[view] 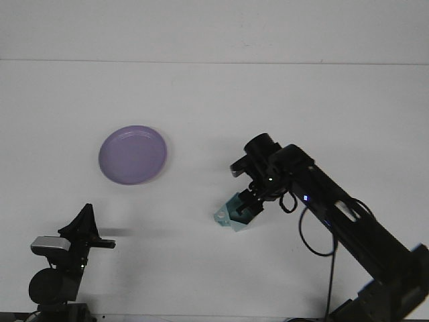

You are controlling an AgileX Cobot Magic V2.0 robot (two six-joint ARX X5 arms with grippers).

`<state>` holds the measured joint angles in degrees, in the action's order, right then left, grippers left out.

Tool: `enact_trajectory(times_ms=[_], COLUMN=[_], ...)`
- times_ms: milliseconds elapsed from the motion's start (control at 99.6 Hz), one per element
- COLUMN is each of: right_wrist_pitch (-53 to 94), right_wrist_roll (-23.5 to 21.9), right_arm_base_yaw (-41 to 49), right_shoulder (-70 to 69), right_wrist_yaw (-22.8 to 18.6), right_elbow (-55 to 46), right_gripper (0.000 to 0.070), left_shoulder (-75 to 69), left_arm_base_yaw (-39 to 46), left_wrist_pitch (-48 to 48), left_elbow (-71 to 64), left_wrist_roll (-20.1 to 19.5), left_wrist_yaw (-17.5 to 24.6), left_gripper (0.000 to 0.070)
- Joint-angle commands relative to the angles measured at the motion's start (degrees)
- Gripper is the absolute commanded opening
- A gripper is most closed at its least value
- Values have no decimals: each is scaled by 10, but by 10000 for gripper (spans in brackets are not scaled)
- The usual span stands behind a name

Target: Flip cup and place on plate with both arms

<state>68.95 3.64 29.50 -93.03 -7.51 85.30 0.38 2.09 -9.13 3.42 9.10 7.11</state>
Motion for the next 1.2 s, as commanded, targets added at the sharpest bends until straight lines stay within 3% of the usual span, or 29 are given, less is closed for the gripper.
enact_trajectory(times_ms=[0, 171, 391, 492, 632, 813, 1094, 1144, 1194], right_wrist_pitch=[-13, -108, -278, -332, -374, -402, -402, -404, -404], right_wrist_roll=[9, 8, -10, -14, -14, -22, -28, -28, -28], right_arm_base_yaw=[-10, -57, -108, -127, -140, -142, -142, -142, -142], right_shoulder=[45, 177, 379, 465, 565, 660, 731, 734, 735], right_wrist_yaw=[0, -2, 1, 1, 1, 11, 36, 35, 35], right_elbow=[18, -10, -190, -281, -377, -464, -524, -524, -524], right_gripper=[295, 294, 293, 293, 293, 293, 293, 293, 293], left_shoulder=[-1, 33, 174, 261, 381, 538, 769, 804, 835], left_arm_base_yaw=[1, 0, -15, -38, -102, -206, -327, -341, -353], left_wrist_pitch=[-12, 3, 67, 85, 124, 202, 380, 406, 430], left_elbow=[29, 104, 232, 292, 374, 489, 698, 733, 765], left_wrist_roll=[28, 87, 85, 68, 41, -16, -103, -113, -118], left_wrist_yaw=[27, 71, 152, 189, 204, 203, 158, 157, 157], left_gripper=[12, 13, 13, 13, 13, 13, 20, 48, 133])
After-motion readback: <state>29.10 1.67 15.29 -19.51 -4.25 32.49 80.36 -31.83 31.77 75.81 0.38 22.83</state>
